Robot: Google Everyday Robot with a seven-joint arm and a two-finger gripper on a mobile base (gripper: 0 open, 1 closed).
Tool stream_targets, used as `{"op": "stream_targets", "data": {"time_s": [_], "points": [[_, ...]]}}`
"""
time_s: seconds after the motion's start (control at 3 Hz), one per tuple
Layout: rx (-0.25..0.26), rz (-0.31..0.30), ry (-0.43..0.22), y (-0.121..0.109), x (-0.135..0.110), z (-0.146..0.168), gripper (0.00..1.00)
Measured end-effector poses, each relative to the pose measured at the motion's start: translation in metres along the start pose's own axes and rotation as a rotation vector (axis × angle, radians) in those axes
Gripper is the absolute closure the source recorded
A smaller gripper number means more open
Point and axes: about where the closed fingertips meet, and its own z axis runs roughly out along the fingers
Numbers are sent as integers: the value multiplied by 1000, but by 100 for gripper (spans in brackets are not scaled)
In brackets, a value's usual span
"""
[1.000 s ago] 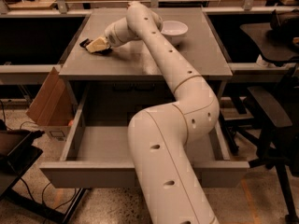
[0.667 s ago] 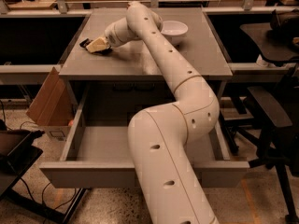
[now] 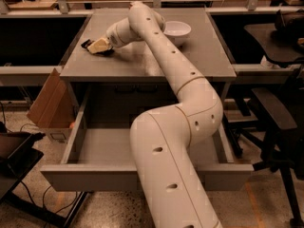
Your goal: Place rxbar chocolate into top drawer
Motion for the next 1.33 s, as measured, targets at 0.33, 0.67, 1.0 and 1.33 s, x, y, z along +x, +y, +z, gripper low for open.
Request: {"op": "stream_targets", "data": {"time_s": [0.33,0.67,1.0,1.33], "points": [[0,0,0,0,0,0,100],[0,0,0,0,0,0,86],[0,0,0,0,0,0,55],[0,0,0,0,0,0,32]]}}
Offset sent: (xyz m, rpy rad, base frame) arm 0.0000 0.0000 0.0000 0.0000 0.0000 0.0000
